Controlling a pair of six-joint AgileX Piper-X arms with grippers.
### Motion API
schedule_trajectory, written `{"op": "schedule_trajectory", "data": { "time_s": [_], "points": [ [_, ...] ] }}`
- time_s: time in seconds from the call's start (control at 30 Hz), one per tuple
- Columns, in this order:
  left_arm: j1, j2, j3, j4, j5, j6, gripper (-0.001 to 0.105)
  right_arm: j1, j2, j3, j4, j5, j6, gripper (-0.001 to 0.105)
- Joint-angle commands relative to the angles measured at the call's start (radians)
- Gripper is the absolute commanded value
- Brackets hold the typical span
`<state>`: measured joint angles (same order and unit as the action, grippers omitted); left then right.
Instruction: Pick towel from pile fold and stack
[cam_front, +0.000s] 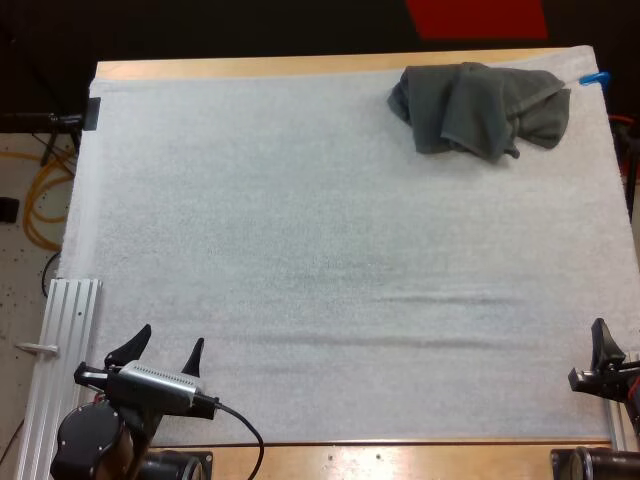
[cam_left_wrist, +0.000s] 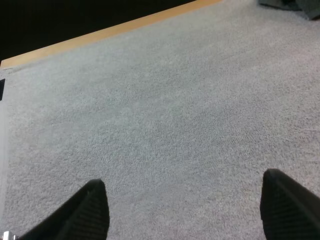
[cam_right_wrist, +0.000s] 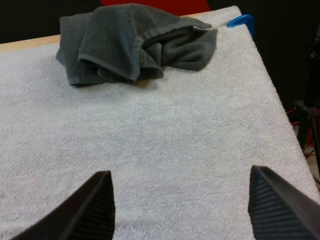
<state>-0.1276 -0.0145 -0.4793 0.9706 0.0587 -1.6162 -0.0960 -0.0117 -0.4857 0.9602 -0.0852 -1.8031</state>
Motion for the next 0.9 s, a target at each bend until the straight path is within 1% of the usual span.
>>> {"op": "schedule_trajectory", "data": {
  "time_s": [0.0, 0.43, 0.6, 0.7, 0.8, 0.87],
  "points": [
    [-0.003, -0.132, -0.007, -0.010, -0.002, -0.010, 0.062, -0.004, -0.040, -0.002, -0.004, -0.005, -0.003, 0.056],
    [-0.003, -0.132, -0.007, -0.010, -0.002, -0.010, 0.062, -0.004, -0.040, 0.000, -0.008, 0.002, -0.003, 0.056],
    [-0.003, -0.124, -0.007, -0.019, -0.002, -0.017, 0.062, -0.004, -0.036, 0.000, -0.011, 0.002, 0.035, 0.056],
    [-0.003, -0.080, -0.020, -0.043, 0.011, -0.017, 0.062, -0.004, -0.013, -0.014, -0.008, -0.002, 0.031, 0.056],
    [-0.003, 0.020, -0.066, -0.089, 0.059, -0.017, 0.062, -0.004, 0.049, -0.064, -0.005, -0.003, 0.026, 0.056],
    [-0.003, 0.115, -0.114, -0.136, 0.100, -0.017, 0.062, -0.004, 0.114, -0.114, -0.005, -0.016, 0.022, 0.056]
  ]
}}
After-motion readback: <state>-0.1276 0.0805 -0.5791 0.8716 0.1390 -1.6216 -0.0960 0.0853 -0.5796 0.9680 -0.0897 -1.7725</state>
